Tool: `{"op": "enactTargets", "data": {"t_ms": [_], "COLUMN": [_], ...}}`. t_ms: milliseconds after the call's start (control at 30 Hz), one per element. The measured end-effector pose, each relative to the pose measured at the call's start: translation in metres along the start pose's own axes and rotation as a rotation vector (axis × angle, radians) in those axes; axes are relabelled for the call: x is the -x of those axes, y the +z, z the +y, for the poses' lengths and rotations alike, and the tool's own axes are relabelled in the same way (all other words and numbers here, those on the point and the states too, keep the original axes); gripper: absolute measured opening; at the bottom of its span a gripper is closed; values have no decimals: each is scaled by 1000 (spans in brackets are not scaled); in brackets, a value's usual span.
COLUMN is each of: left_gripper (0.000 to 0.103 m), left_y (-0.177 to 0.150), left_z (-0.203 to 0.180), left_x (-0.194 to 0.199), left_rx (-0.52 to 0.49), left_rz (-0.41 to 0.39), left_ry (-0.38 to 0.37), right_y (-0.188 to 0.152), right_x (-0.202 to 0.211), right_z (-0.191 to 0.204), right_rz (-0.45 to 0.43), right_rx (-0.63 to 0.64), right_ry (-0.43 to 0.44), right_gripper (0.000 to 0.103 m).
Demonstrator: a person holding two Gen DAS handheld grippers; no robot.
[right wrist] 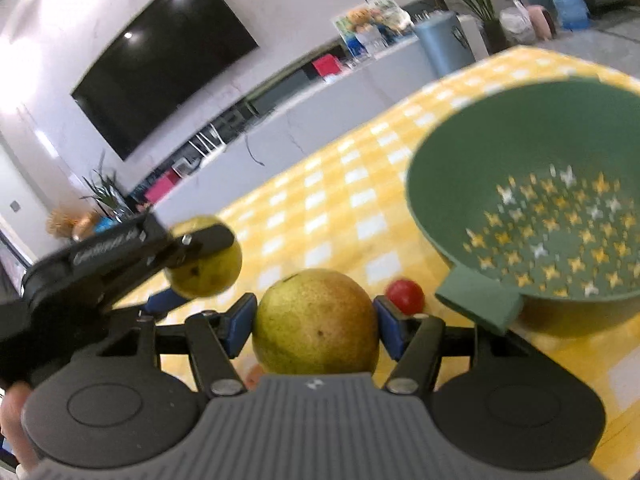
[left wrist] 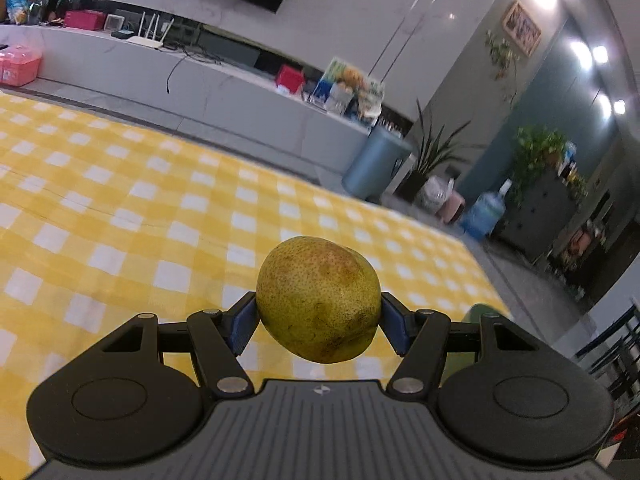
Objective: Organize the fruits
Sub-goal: 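Close the left tool on one pear while the right tool grasps the other pear, then carry both pears over the green colander and release them inside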
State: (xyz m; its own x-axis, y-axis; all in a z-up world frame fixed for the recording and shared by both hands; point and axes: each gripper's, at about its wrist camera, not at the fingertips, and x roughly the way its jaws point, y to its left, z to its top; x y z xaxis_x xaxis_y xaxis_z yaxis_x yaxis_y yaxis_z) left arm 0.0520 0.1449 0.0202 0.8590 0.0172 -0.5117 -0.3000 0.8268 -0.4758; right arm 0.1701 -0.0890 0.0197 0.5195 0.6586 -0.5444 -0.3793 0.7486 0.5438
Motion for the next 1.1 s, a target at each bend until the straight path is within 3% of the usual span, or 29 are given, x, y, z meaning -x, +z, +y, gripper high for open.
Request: {"op": "enactTargets", "data": {"t_ms": [233, 367, 533, 633, 733, 833, 1000, 1100], "left_gripper": [74, 73, 74, 74, 74, 74, 74, 74], "left_y": [6, 2, -8, -18, -32, -45, -60, -67], "left_z": [-26, -44, -72, -91, -113, -137, -176, -198], "left_x": [20, 21, 4, -24, -52, -77, -120, -137], "left_rx": [-14, -24, -62, -41, -58, -109, -296, -404], "left_rz": [-64, -57, 9, 131, 213, 295, 405, 443], "left_ry": [-56, -105, -196, -269, -308, -270, -160, -28], "right_y": [19, 37, 53, 60, 66, 71, 74, 77], "right_x": [41, 72, 99, 104, 111, 116, 132, 140], "right_z": [-7, -12, -36, -57, -84, -107, -116, -119], "right_rz": [-136, -249, -387, -434, -435, -433, -452, -461], "right_rx": [-64, -49, -57, -90, -194, -296, -304, -304], "right_ry": [170, 210, 100, -36, -103, -109, -130, -109], "right_gripper": [61, 61, 61, 61, 61, 61, 61, 61]}}
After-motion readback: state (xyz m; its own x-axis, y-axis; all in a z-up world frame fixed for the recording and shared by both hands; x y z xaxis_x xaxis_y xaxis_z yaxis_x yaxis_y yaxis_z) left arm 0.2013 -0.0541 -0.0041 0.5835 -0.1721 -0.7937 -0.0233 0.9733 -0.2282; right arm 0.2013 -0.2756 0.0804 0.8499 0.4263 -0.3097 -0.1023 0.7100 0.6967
